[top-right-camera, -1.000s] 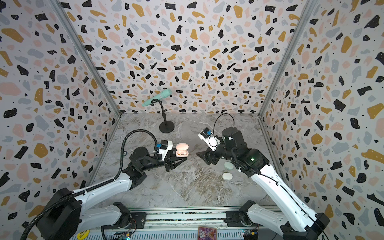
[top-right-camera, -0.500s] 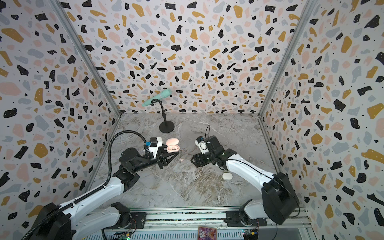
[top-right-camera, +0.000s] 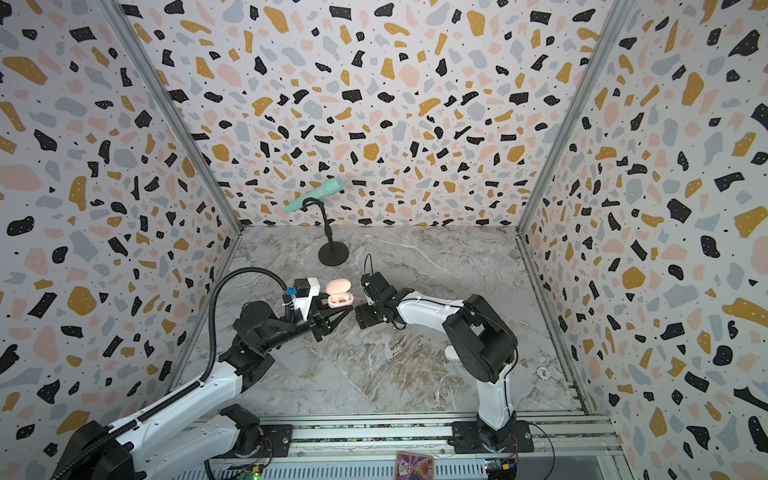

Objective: Insert the wireless bluetooth earbuds into the charging case
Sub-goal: 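Move the right gripper over the second pink earbud on the table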

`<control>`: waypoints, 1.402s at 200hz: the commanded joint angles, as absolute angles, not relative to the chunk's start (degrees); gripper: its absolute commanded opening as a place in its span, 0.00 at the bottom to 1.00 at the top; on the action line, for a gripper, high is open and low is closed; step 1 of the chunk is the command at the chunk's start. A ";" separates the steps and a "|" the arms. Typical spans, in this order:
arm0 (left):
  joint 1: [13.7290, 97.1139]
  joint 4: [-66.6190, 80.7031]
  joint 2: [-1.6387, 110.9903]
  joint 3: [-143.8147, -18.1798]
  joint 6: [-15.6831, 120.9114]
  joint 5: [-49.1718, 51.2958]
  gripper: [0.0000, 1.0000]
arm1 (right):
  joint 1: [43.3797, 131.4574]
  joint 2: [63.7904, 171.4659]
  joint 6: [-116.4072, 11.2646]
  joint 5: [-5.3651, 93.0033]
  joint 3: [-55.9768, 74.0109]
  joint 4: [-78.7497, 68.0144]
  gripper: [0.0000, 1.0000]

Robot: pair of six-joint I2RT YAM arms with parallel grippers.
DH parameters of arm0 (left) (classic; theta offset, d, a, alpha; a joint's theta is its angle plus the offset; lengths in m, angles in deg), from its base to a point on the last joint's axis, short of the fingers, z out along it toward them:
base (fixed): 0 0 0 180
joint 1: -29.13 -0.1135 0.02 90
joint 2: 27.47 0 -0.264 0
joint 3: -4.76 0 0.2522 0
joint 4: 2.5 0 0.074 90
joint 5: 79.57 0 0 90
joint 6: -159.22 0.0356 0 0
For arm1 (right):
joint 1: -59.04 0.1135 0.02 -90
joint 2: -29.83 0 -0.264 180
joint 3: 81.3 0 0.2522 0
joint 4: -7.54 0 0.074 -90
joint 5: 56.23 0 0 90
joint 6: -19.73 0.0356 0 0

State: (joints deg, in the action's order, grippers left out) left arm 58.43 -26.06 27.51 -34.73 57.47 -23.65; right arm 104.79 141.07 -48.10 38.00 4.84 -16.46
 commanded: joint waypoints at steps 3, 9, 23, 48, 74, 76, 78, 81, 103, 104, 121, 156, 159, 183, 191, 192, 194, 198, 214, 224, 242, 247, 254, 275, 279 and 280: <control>57.97 -27.27 25.91 -34.53 57.18 -23.26 0.35 | 105.68 143.41 -49.42 35.68 9.42 -17.78 0.78; 57.96 -27.07 25.81 -34.55 57.23 -23.14 0.35 | 105.91 144.30 -49.72 35.49 10.14 -18.27 0.78; 57.79 -26.72 25.31 -34.57 57.20 -23.23 0.35 | 106.23 145.84 -50.19 35.00 11.10 -19.72 0.77; 57.70 -26.36 24.79 -34.59 57.28 -23.10 0.35 | 106.23 146.66 -50.59 33.25 10.32 -21.30 0.77; 57.70 -26.27 24.85 -34.50 57.30 -23.23 0.35 | 105.98 145.11 -50.95 30.12 8.26 -22.95 0.76; 57.67 -26.27 24.90 -34.55 57.34 -23.23 0.35 | 105.93 144.83 -50.96 30.02 8.01 -22.95 0.76; 57.67 -26.27 24.89 -34.57 57.29 -23.27 0.35 | 105.89 144.60 -50.94 29.89 7.73 -22.90 0.76; 57.63 -26.31 24.96 -34.57 57.32 -23.31 0.35 | 105.81 144.19 -50.94 29.64 7.25 -22.89 0.75; 57.61 -26.35 25.01 -34.65 57.31 -23.43 0.35 | 104.85 141.37 -51.34 28.88 4.03 -22.79 0.74; 57.61 -26.35 25.01 -34.66 57.33 -23.46 0.35 | 104.84 141.28 -51.32 28.86 3.89 -22.85 0.74; 57.61 -26.36 25.03 -34.62 57.28 -23.58 0.35 | 104.15 139.57 -51.72 28.02 1.77 -23.47 0.73; 57.61 -26.40 24.90 -34.46 57.30 -23.65 0.35 | 102.35 135.69 -52.91 25.70 -1.98 -25.42 0.72; 57.61 -26.36 24.86 -34.48 57.43 -23.67 0.35 | 102.03 135.33 -52.87 25.67 -2.32 -25.46 0.72; 57.61 -26.27 24.91 -34.49 57.42 -23.79 0.35 | 99.88 132.18 -52.23 25.66 -4.54 -25.99 0.72; 57.61 -26.18 24.89 -34.42 57.48 -23.76 0.35 | 99.44 131.23 -52.06 26.21 -4.99 -25.76 0.72; 57.61 -26.18 24.90 -34.45 57.51 -23.76 0.35 | 99.41 131.15 -52.02 26.34 -5.02 -25.70 0.72; 57.61 -26.18 24.91 -34.48 57.46 -23.76 0.35 | 99.34 130.88 -51.93 26.59 -5.19 -25.59 0.72; 57.61 -26.18 24.90 -34.44 57.45 -23.76 0.35 | 99.22 130.36 -51.90 27.27 -5.36 -25.21 0.72; 57.65 -26.18 24.94 -34.36 57.53 -23.67 0.35 | 99.20 129.03 -51.46 30.76 -5.92 -23.11 0.73; 57.61 -26.18 25.05 -34.40 57.52 -23.76 0.35 | 99.20 128.96 -51.02 32.98 -5.59 -22.43 0.73; 57.65 -26.09 25.11 -34.40 57.47 -23.77 0.35 | 99.23 129.52 -50.21 36.11 -4.79 -21.02 0.73; 57.61 -26.09 25.13 -34.39 57.53 -23.77 0.35 | 99.26 129.73 -49.92 36.97 -4.62 -20.40 0.73; 57.61 -26.17 25.23 -34.38 57.53 -23.88 0.35 | 99.20 129.98 -49.78 38.22 -4.33 -19.67 0.73; 57.61 -26.09 25.33 -34.47 57.50 -23.84 0.35 | 99.04 132.01 -49.17 41.06 -2.58 -19.00 0.73; 57.61 -26.16 25.22 -34.48 57.53 -23.86 0.35 | 99.02 132.51 -49.01 41.53 -2.22 -19.00 0.73; 57.61 -26.12 25.24 -34.48 57.53 -23.85 0.35 | 98.98 132.63 -48.96 41.65 -2.14 -18.98 0.73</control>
State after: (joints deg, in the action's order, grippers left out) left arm 58.06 -24.33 25.59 -34.71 57.52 -23.32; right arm 98.91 131.10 -50.44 36.66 -5.34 -20.33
